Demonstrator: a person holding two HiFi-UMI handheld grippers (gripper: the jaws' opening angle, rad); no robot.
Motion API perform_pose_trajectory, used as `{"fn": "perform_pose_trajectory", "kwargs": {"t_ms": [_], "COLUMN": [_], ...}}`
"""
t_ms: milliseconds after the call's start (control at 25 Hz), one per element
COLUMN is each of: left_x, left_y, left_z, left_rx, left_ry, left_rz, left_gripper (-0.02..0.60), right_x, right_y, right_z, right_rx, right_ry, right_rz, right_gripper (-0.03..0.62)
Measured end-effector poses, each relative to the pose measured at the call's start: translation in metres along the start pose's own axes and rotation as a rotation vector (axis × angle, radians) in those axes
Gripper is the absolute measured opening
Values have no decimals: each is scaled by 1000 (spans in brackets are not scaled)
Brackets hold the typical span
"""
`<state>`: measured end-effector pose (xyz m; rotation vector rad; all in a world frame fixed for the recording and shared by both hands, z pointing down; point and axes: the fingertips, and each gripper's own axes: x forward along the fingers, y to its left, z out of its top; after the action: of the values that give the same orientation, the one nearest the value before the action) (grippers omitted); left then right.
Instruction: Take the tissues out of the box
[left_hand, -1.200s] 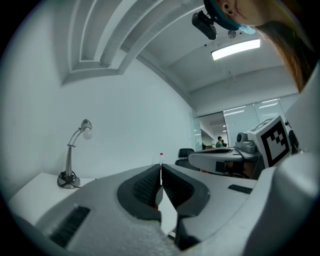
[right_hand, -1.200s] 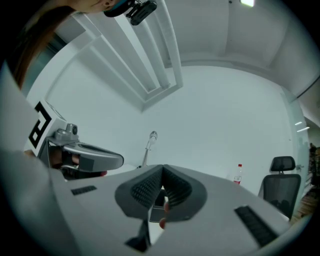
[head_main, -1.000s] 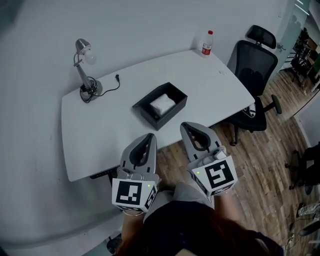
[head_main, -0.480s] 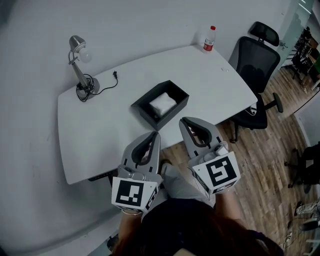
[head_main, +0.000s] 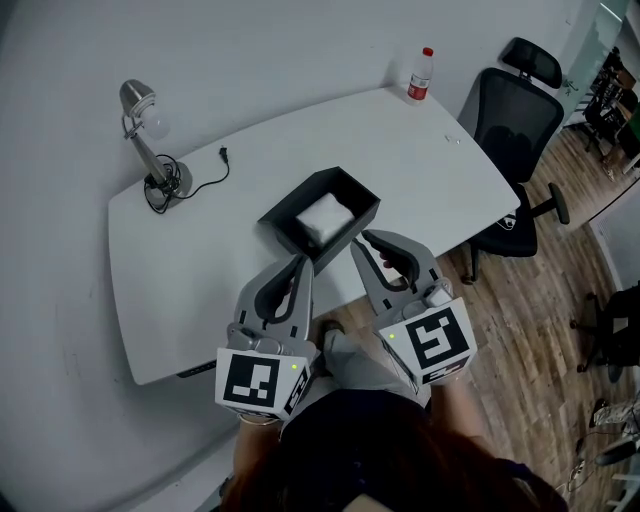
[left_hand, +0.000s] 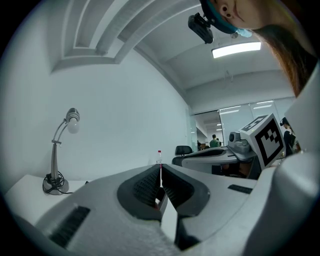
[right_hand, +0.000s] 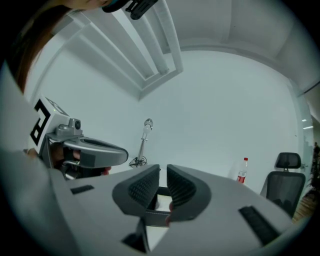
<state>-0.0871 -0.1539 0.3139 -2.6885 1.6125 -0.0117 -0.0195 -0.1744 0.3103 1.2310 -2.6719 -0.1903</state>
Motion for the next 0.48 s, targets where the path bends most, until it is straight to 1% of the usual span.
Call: {"fn": "perform_pose_trajectory", "kwargs": {"t_ms": [480], "left_x": [30], "left_y": [37], "left_z": [0], "left_rx": [1], "left_ry": [9], "left_rz": [18], "left_gripper": [26], "right_x": [47], "right_y": [-12], "right_z": [-14], "right_rx": [-3], "right_ry": [75], "right_rz": [50], "right_gripper": [117]}}
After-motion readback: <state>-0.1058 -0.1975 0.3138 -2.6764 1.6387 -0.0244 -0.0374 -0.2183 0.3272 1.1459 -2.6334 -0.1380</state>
